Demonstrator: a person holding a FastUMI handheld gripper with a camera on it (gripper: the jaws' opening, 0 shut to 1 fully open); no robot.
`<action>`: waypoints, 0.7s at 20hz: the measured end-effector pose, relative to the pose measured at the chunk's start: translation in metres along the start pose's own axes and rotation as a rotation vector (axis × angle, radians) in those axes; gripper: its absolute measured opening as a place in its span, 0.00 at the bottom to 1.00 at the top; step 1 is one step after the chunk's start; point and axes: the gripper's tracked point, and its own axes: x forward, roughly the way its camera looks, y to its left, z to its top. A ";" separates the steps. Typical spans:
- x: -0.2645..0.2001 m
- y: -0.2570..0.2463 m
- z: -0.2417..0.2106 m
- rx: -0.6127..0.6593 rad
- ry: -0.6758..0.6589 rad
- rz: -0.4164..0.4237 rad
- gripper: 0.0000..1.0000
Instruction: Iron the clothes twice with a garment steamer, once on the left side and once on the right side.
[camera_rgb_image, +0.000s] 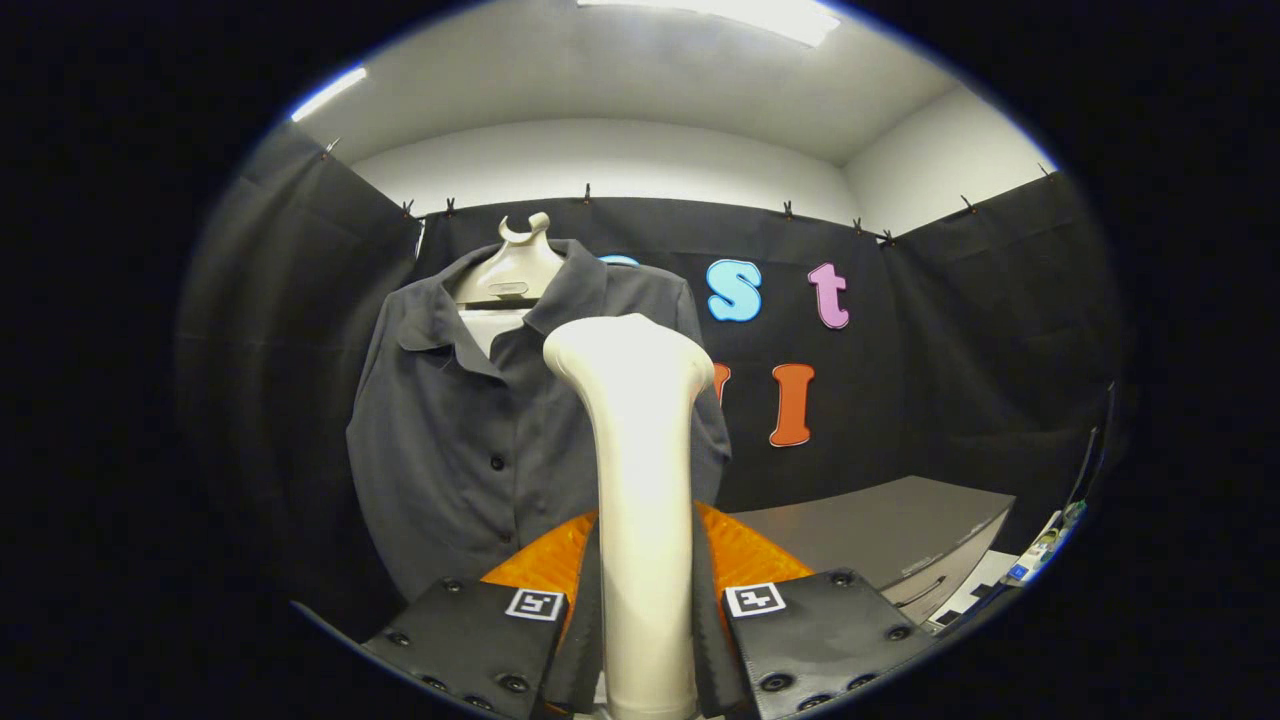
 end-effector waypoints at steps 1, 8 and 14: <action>0.005 0.007 0.000 0.009 -0.002 0.008 0.45; 0.047 0.033 -0.010 0.003 0.010 0.012 0.45; 0.065 0.034 -0.030 -0.016 0.048 0.002 0.45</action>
